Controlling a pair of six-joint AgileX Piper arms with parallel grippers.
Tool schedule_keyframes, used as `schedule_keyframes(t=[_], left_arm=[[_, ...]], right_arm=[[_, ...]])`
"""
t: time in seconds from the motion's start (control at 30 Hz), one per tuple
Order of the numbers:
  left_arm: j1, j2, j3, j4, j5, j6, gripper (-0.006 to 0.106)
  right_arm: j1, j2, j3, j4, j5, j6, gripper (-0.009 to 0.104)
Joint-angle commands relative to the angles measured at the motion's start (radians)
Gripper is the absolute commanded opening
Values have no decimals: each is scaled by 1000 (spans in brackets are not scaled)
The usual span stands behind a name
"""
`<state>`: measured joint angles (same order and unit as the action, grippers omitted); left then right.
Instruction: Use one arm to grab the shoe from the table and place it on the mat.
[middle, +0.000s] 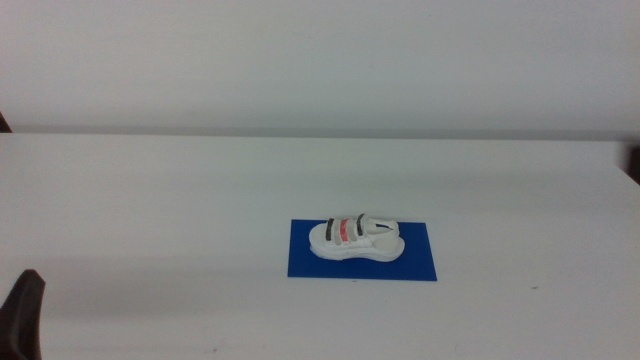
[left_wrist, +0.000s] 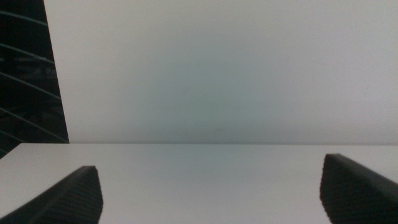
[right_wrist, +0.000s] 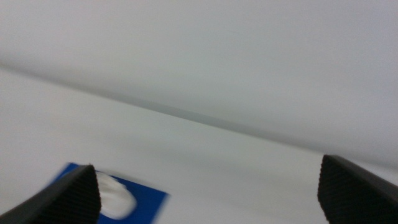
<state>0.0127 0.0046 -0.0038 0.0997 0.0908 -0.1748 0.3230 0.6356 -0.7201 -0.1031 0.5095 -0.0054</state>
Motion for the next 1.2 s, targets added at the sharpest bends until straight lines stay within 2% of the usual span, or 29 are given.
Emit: schedule_keyframes(t=[0.0,0.17,0.47,0.5,0.53,0.67,0.73,0.83,1.17], left_arm=[[-2,-41,43,-2,-11,-6,94],[-2,-41,43,-2,-11,-6,94],[-2,-41,43,-2,-11,-6,94],[-2,-41,43,-2,-11,-6,94],[-2,-41,43,-2,-11,-6,94],[-2,-41,43,-2,-11,-6,94],[-2,-41,43,-2,-11,-6,94],[-2,-41,43,-2,-11,-6,94],[-2,-41,43,-2,-11,-6,94]], right_arm=[[-98,-150,136,-16,-33,32,93],[-212,-299,245,-4,-58,32,93],[-222,-340,250,-1,-27,32,93],[-223,-345,283,22,-52,40,93],[-227,-360,306,17,-83,44,93],[-252,-497,516,18,-373,42,93],[-256,-564,620,32,-444,42,93],[-256,-647,709,70,-444,42,93],[-260,-671,757,73,-457,40,93]])
